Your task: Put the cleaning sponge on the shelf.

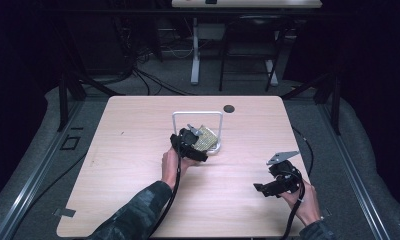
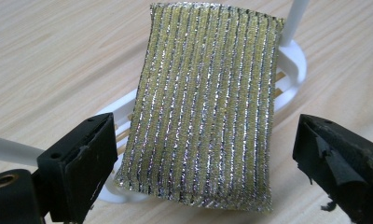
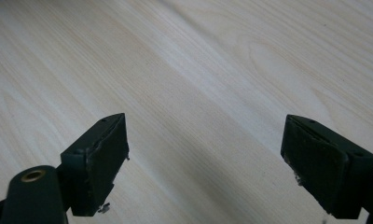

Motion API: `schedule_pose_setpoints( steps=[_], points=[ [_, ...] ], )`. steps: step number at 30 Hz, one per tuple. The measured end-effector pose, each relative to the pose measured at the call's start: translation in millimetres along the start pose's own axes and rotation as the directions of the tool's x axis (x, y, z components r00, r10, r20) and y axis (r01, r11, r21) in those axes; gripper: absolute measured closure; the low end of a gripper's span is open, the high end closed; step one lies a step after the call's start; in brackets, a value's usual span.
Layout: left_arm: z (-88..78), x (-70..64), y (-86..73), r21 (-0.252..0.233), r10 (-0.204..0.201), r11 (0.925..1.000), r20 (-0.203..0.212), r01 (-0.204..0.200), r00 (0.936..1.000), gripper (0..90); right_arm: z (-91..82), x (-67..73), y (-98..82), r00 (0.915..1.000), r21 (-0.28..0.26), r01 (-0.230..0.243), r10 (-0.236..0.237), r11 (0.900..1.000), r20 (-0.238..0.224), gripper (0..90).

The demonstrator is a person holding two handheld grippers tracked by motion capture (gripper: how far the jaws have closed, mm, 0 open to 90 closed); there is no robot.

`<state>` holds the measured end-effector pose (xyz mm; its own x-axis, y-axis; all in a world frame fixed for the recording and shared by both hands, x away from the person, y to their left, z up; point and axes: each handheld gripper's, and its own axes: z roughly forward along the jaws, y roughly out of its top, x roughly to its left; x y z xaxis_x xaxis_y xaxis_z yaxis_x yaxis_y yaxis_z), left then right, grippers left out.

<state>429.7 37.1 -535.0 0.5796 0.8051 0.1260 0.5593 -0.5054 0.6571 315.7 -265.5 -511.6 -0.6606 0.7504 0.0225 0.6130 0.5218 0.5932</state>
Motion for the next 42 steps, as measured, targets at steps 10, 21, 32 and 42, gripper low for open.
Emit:
schedule_pose_setpoints(
  steps=[10, 21, 32, 42],
  points=[
    [-25.9, 2.5, -3.3, -0.026, 0.039, 0.9989, 0.033, -0.038, 0.9987, 7.0, -0.5, 0.3, 0.0, 1.0, 0.0, 0.004, -0.004, 1.0, 0.004, 14.3],
    [-65.3, 18.1, -17.7, -0.046, 0.057, 0.9975, 0.058, -0.054, 0.9967, 5.8, -0.7, 1.3, 0.7, 0.9999, 0.001, 0.007, -0.007, 1.0, 0.01, 14.3],
    [-99.3, 34.3, -36.6, -0.047, 0.051, 0.9977, 0.065, -0.048, 0.9966, 3.1, -0.7, 1.5, 0.8, 0.9999, 0.003, 0.006, -0.007, 1.0, 0.012, 14.4],
    [-127.4, 46.3, -63.7, -0.049, 0.031, 0.9984, 0.077, -0.027, 0.9965, 1.9, -1.9, 1.8, 0.6, 0.9998, 0.006, 0.006, -0.006, 1.0, 0.018, 14.5]
  ],
)
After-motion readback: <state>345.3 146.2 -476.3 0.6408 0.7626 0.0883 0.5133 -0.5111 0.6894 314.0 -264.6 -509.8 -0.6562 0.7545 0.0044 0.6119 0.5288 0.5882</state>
